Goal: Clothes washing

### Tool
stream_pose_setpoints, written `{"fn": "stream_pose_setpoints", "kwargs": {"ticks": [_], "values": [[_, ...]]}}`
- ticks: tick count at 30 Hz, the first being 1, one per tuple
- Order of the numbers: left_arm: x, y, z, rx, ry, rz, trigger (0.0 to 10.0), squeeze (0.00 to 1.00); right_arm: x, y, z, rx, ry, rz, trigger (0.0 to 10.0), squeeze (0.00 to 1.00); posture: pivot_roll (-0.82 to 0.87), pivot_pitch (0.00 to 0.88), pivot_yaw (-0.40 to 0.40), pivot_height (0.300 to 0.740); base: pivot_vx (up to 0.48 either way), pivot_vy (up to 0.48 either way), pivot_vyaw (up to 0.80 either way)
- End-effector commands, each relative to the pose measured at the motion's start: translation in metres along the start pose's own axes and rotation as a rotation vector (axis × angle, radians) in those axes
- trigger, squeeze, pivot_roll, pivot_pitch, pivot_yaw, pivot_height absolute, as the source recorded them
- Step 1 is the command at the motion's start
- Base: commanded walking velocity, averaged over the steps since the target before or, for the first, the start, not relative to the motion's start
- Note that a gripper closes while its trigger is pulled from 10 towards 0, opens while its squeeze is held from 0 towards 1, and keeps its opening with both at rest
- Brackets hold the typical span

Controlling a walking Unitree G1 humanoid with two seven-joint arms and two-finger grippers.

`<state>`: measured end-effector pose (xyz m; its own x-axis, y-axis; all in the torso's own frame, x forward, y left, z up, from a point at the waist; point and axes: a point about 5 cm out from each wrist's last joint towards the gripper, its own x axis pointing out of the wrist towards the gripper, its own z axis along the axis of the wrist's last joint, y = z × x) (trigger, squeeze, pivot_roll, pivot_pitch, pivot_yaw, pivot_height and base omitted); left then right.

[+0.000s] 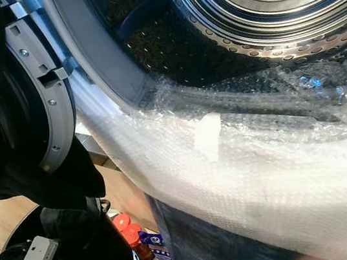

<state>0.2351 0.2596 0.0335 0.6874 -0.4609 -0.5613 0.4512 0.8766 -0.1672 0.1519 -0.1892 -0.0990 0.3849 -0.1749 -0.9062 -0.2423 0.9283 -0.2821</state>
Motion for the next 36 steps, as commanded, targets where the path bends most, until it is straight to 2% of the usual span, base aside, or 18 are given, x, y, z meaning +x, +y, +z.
{"fn": "stream_pose_setpoints", "kwargs": {"ticks": [1,6,7,12,27,28,36], "values": [[0.004,-0.010,-0.005,-0.054,0.005,-0.049,0.0,0.00,0.000,0.006,0.002,0.006,-0.002,0.021,10.0,0.00,0.04,0.000,0.158,0.740,0.000,0.000,0.00],[0.009,-0.016,0.004,-0.063,-0.031,-0.079,0.0,0.00,0.000,0.007,0.003,0.005,-0.003,0.021,10.0,0.00,0.05,0.000,0.157,0.740,0.000,0.000,0.00],[0.011,-0.023,0.008,-0.053,-0.037,-0.105,0.0,0.00,0.000,0.007,0.003,0.006,-0.003,0.021,10.0,0.00,0.04,0.000,0.159,0.740,0.000,0.000,0.00],[0.010,-0.025,0.010,-0.040,-0.029,-0.119,0.0,0.00,0.000,0.007,0.004,0.008,-0.004,0.021,10.0,0.00,0.04,0.000,0.161,0.740,0.000,0.000,0.00],[-0.007,-0.031,0.018,0.037,-0.010,-0.177,0.0,0.00,0.000,0.007,0.002,0.002,-0.001,0.021,10.0,0.00,0.05,0.000,0.158,0.740,0.000,0.000,0.00],[-0.009,-0.030,0.018,0.043,-0.010,-0.170,10.0,0.00,-0.001,0.008,0.002,-0.009,-0.001,0.024,10.0,0.00,0.05,0.000,0.157,0.740,0.000,0.000,0.00],[-0.021,-0.030,0.007,0.034,0.007,-0.133,10.0,0.00,-0.001,0.009,0.004,-0.037,-0.011,0.030,10.0,0.00,0.06,0.000,0.152,0.740,0.000,0.000,0.00]]}}
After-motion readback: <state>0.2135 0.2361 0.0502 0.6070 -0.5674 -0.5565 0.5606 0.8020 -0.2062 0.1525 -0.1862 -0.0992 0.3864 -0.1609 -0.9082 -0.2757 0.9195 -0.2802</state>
